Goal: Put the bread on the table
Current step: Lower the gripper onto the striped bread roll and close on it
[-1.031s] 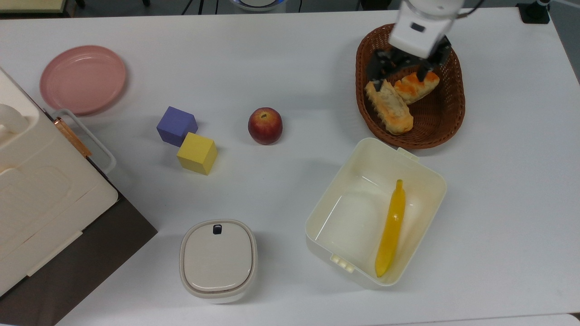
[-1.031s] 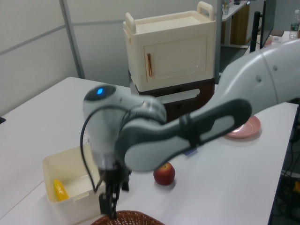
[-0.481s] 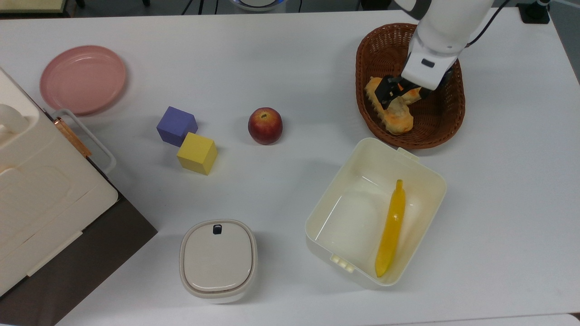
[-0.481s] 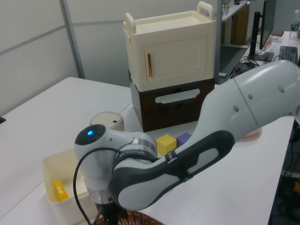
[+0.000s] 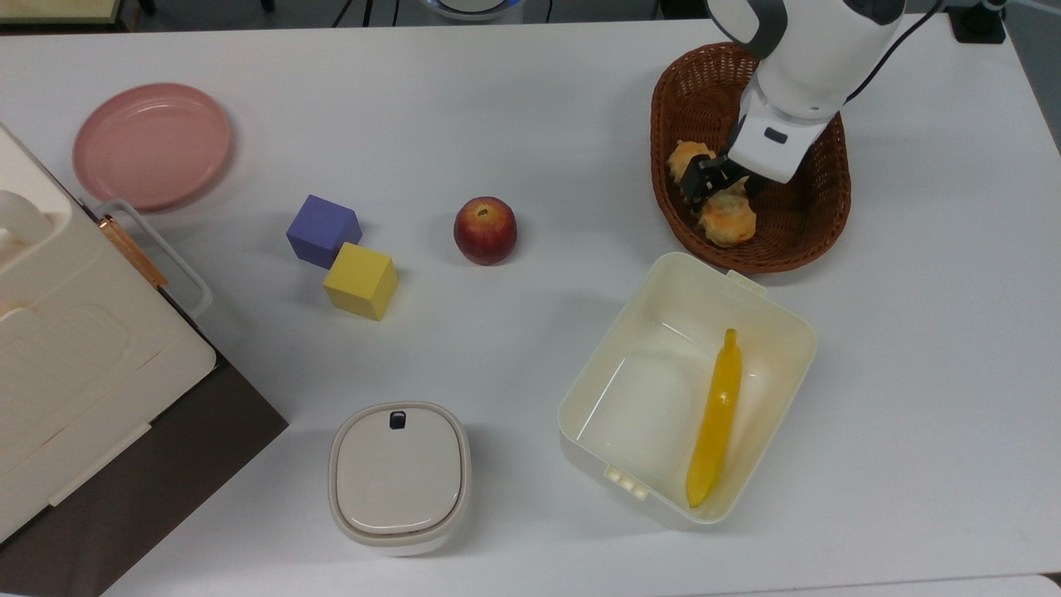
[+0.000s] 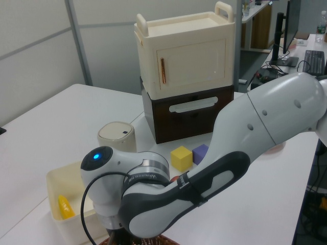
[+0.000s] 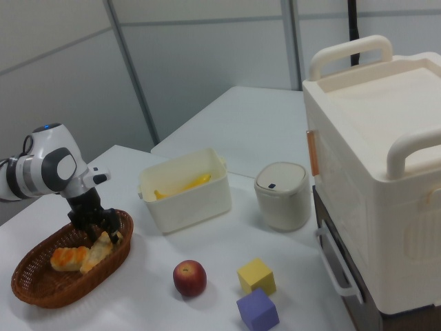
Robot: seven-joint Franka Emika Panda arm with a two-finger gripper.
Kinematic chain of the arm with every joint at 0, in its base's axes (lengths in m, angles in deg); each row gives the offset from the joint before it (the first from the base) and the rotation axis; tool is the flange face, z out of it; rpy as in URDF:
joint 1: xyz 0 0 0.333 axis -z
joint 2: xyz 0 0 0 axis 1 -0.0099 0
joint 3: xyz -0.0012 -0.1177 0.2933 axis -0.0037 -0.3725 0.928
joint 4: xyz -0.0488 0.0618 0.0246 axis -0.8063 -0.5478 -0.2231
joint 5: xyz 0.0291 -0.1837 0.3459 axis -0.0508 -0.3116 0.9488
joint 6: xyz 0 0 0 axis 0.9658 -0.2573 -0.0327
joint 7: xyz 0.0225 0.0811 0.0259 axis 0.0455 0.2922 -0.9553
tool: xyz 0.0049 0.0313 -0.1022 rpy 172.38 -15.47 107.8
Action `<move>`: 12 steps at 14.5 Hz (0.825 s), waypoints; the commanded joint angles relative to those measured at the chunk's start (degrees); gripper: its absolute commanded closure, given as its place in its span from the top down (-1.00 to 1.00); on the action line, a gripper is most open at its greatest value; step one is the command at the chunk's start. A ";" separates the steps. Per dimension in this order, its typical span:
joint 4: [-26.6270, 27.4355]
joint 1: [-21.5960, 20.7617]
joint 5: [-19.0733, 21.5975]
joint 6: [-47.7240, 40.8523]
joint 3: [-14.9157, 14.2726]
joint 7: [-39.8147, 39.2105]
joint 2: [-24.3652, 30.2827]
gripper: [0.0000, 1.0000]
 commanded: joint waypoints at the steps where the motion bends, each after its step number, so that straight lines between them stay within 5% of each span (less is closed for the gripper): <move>1: 0.56 -1.15 -2.33 1.07 -0.77 0.28 -0.65 0.43; 3: 0.56 -1.07 -3.30 1.07 -0.24 0.01 -0.83 0.43; 5: 0.56 -1.07 -3.83 1.07 -0.06 -0.25 -0.74 -0.09; 7: 0.56 -1.15 -3.83 0.98 0.02 -0.34 -0.65 -0.26; 12: 0.21 -1.15 -3.66 -0.07 0.81 0.27 1.53 -0.30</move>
